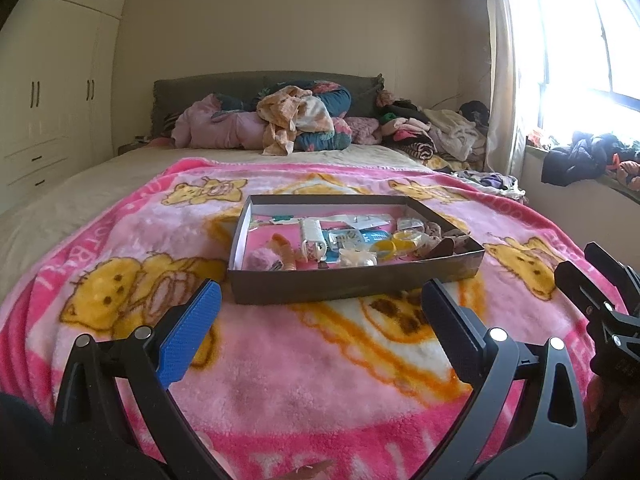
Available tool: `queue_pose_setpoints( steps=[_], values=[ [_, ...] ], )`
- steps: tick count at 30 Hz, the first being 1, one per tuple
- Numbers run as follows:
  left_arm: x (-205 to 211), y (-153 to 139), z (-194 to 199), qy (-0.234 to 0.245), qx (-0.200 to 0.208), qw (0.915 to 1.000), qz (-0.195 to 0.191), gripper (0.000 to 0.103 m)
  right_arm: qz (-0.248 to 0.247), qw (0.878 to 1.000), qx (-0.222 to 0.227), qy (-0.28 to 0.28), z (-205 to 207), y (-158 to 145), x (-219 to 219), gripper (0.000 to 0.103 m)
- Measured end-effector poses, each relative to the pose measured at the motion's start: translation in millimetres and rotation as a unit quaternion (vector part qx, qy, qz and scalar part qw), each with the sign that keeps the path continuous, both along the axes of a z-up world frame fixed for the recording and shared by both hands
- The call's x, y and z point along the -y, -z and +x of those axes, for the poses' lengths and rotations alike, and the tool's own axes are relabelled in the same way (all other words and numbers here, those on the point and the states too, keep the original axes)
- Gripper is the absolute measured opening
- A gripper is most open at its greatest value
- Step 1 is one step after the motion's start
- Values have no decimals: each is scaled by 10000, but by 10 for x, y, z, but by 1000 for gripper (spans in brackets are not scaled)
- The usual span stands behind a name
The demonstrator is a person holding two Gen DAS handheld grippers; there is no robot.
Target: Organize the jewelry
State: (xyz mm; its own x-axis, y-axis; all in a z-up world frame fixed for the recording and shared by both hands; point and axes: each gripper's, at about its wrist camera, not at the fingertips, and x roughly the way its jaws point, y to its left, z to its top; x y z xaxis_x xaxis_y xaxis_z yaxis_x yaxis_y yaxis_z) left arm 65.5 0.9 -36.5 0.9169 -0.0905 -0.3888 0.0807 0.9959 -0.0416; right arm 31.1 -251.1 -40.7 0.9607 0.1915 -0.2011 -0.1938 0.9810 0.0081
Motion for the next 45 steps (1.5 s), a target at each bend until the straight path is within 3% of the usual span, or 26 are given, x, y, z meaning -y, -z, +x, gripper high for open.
queue_pose_setpoints(
  steps=[45],
  values=[
    [-5,8,21,6,-6,10000,-19,91,32,10000,22,-3,-15,-11,-7,97]
  ],
)
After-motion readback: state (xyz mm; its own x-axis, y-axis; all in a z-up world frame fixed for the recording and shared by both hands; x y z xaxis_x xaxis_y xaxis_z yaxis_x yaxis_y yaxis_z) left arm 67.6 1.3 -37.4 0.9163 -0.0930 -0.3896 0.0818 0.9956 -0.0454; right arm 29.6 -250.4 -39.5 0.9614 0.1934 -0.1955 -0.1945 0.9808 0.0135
